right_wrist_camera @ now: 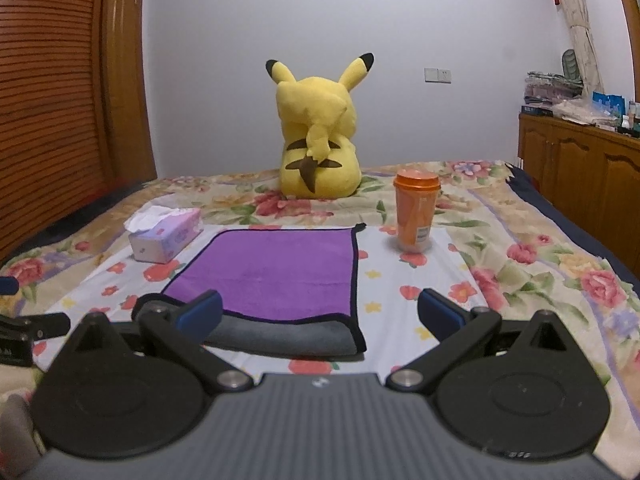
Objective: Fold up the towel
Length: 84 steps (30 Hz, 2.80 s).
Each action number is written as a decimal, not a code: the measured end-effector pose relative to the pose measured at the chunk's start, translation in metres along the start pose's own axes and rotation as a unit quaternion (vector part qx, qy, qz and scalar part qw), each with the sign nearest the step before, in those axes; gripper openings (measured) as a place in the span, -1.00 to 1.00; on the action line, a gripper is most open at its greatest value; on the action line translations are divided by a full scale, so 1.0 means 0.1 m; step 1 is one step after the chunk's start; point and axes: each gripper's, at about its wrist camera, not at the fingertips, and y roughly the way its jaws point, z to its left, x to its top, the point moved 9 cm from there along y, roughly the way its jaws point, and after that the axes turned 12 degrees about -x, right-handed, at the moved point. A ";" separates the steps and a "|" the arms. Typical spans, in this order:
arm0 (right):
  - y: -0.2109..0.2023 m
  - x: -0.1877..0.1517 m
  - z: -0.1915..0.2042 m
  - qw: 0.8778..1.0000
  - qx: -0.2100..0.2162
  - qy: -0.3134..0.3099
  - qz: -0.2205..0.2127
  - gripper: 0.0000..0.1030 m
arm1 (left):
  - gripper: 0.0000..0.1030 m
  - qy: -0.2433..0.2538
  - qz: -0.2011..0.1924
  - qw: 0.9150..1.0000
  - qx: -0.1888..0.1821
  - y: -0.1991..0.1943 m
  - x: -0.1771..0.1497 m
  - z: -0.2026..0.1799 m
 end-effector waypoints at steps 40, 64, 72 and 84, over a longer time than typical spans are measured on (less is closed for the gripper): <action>0.65 -0.18 0.37 0.995 0.040 -0.062 0.061 1.00 | 0.91 -0.041 0.035 0.998 -0.031 0.75 0.11 0.34; 1.12 -0.27 0.35 0.992 0.038 -0.067 0.101 0.79 | 0.77 -0.055 0.070 0.995 -0.049 1.25 0.10 0.56; 1.27 -0.36 0.31 0.989 0.037 -0.065 0.130 0.78 | 0.65 -0.055 0.082 0.993 -0.060 1.41 0.08 0.59; 1.44 -0.38 0.23 0.986 0.033 -0.059 0.152 0.78 | 0.47 -0.040 0.098 0.992 -0.070 1.65 0.05 0.54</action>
